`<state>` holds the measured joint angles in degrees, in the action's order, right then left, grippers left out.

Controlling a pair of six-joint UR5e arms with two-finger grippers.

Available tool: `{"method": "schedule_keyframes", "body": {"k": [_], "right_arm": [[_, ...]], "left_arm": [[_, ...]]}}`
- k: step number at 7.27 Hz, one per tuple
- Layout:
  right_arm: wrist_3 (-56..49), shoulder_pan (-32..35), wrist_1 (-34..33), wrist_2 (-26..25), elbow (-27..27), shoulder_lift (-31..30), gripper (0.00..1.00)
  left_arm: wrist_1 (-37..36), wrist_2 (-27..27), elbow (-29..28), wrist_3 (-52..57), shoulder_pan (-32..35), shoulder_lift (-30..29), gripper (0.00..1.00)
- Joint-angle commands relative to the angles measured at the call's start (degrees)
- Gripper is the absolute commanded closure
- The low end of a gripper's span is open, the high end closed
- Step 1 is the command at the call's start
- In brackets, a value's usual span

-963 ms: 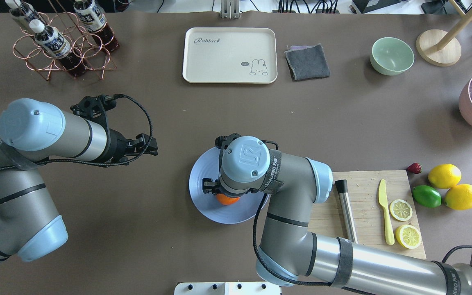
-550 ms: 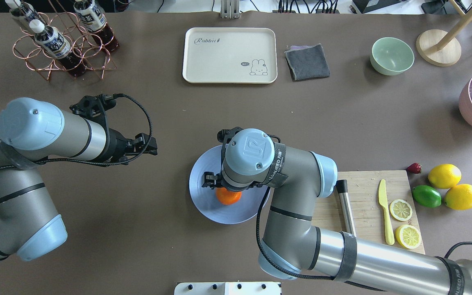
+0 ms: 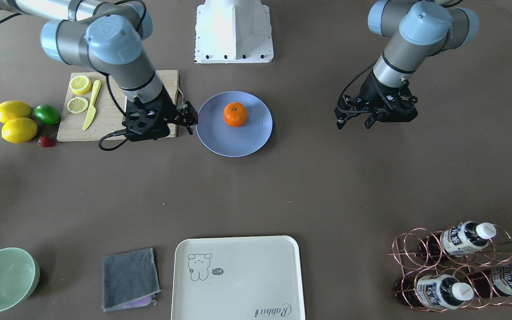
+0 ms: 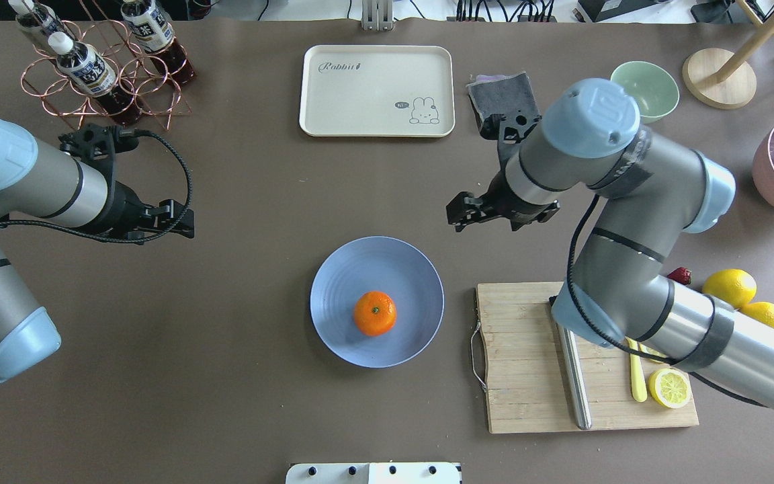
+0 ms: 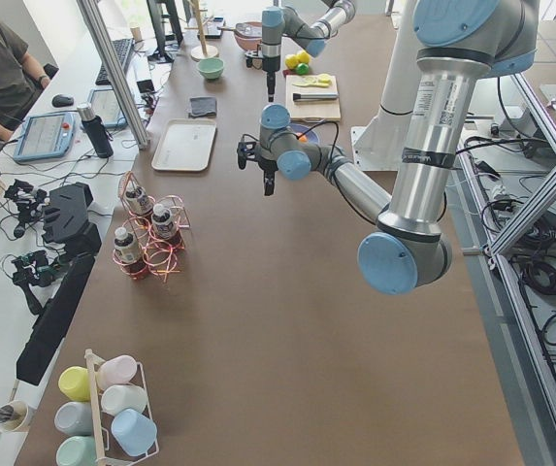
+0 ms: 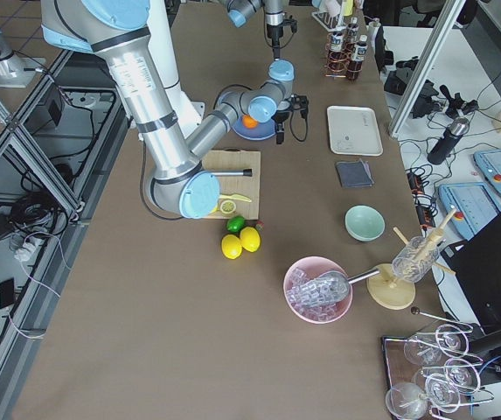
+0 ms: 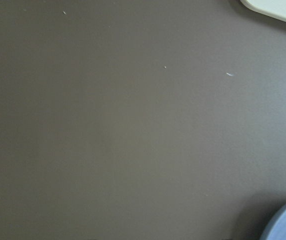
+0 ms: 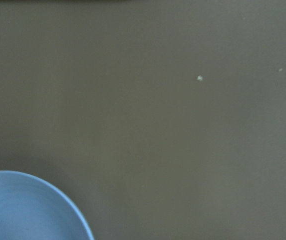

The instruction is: Pick orange to plate

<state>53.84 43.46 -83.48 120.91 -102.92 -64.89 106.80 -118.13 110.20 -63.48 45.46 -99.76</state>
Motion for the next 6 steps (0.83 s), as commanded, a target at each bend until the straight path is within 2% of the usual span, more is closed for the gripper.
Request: {"method": "schedule_keyframes", "body": {"k": [1,2,3,4,5,6], "right_arm": [[-24.9,15.4,-1.2,8.6,-0.2,-11.4,0.00],[-33.5,19.9,-5.2,8.6,-0.4,-14.5,0.00],[-43.7,25.2,-7.6,8.6,-0.2,-18.6,0.00],[-52.3,30.7,-7.8,8.8,0.8,-22.6,0.00],[-57.4,34.7,-7.8,9.2,1.2,-25.8,0.00],[-58.2,35.8,-7.7,9.3,1.4,-27.6,0.00]], "left_arm": [[-0.5,-10.1,-0.1,16.7,11.2,9.5,0.13],[-0.1,-14.5,-0.4,26.6,16.9,15.6,0.13],[-0.2,-14.7,-2.0,37.8,22.3,20.6,0.13],[0.0,-14.8,-4.6,42.1,28.7,22.9,0.05],[0.2,-14.6,-6.3,43.0,32.4,25.1,0.02],[0.3,-14.8,-8.3,49.7,34.3,26.8,0.02]]}}
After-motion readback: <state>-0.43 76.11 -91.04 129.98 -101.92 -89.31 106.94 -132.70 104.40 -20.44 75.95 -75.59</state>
